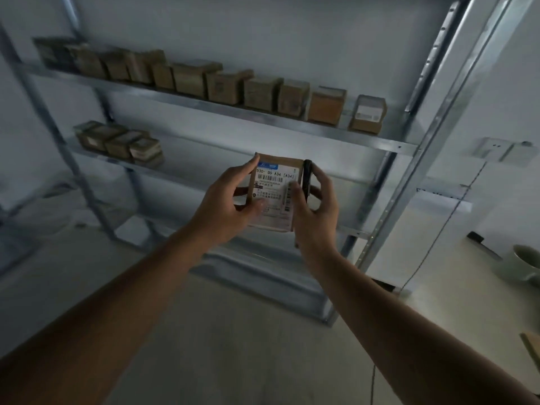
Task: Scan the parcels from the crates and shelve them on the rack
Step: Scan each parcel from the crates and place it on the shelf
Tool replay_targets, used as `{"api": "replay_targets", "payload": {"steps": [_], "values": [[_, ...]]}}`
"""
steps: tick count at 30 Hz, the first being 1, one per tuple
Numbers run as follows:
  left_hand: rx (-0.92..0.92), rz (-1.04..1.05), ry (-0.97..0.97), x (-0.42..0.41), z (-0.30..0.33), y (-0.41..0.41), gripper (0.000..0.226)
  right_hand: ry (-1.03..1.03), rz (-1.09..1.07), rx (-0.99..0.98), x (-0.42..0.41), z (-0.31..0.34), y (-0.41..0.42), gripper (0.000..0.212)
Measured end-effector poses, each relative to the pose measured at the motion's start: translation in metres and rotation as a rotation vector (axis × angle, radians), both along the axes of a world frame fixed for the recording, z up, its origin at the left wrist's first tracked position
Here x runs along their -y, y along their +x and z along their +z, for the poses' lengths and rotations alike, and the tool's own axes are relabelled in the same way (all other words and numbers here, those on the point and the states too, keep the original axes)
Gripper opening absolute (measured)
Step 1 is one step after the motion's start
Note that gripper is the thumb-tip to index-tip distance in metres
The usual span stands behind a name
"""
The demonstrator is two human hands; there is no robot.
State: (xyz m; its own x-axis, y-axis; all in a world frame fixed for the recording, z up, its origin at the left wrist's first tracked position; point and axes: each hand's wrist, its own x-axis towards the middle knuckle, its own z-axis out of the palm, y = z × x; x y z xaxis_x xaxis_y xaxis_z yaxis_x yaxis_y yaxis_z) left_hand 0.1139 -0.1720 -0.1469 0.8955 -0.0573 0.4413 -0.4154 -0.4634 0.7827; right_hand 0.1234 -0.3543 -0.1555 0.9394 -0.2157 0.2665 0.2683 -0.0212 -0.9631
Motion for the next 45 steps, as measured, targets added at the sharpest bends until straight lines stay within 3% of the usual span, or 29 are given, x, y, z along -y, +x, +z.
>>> {"api": "replay_targets", "payload": {"steps": [21, 36, 45], "values": [[-0.170, 0.266, -0.028, -0.276, -0.046, 0.223, 0.083, -0.016, 0.278, -0.089, -0.289, -0.058, 0.284, 0.046], [-0.279, 0.126, 0.050, -0.524, -0.086, 0.358, 0.083, -0.075, 0.094, -0.207, -0.533, -0.099, 0.389, 0.047], [-0.359, -0.015, 0.059, -0.604, -0.116, 0.443, 0.084, -0.097, -0.050, -0.328, -0.604, -0.119, 0.446, 0.048]]}}
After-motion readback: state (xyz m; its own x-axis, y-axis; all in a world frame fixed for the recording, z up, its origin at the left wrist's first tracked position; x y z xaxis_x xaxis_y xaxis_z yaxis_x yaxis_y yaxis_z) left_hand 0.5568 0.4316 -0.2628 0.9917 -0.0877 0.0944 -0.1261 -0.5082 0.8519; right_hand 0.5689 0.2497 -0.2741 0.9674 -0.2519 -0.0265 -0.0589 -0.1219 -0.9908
